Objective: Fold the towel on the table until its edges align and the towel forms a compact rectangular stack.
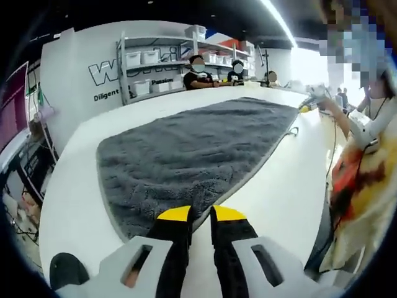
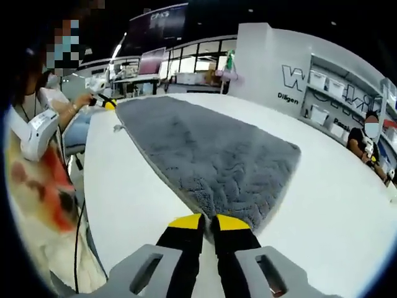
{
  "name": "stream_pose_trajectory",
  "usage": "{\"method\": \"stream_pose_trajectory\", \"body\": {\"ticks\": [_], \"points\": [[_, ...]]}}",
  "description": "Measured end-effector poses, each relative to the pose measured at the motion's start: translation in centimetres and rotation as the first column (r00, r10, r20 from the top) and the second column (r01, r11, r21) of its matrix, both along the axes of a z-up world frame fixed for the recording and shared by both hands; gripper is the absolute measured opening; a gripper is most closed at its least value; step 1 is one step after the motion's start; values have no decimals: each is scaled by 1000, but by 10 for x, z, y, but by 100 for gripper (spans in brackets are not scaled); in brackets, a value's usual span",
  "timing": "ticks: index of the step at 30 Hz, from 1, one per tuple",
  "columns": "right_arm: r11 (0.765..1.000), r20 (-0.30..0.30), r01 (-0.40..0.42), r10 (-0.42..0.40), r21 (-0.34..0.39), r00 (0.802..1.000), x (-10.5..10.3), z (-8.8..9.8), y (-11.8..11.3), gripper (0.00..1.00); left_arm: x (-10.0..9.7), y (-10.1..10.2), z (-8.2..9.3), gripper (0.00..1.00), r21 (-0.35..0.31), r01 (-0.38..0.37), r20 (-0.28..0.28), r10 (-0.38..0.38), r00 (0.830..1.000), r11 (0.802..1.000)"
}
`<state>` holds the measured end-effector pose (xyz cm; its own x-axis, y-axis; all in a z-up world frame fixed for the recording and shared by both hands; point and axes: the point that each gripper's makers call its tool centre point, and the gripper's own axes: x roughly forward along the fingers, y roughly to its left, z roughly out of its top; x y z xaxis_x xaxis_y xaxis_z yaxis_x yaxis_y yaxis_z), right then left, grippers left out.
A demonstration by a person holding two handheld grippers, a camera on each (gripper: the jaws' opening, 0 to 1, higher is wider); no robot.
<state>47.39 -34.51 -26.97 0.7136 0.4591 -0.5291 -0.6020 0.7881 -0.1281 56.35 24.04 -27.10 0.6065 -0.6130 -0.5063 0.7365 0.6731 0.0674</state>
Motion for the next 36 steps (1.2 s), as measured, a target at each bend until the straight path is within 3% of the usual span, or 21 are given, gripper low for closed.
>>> {"method": "stream_pose_trajectory", "body": {"ticks": [3,7,11,13,19,30,36], "points": [[1000,18,8,-8,17,1000,1,6,2,2,4,2,2,6,12,-20,-12,21,1000,1000],[991,61,5,-13,137,998,2,24,8,2,10,7,3,3,26,-68,-22,68,997,997],[991,54,16,-23,131,998,1,23,4,1,7,7,3,3,19,-70,-48,71,996,997],[992,44,16,-21,124,999,-1,20,4,1,3,9,3,3,-1,-101,-96,100,990,995],[994,29,7,-10,105,1000,-10,15,5,1,-9,9,7,2,1,-107,-121,107,987,994],[993,39,-4,0,115,999,-32,23,3,1,-38,4,18,2,42,-87,-142,92,986,995],[993,70,5,-14,121,997,-29,32,-1,1,-40,2,34,2,-2,-103,-133,102,986,995]]}}
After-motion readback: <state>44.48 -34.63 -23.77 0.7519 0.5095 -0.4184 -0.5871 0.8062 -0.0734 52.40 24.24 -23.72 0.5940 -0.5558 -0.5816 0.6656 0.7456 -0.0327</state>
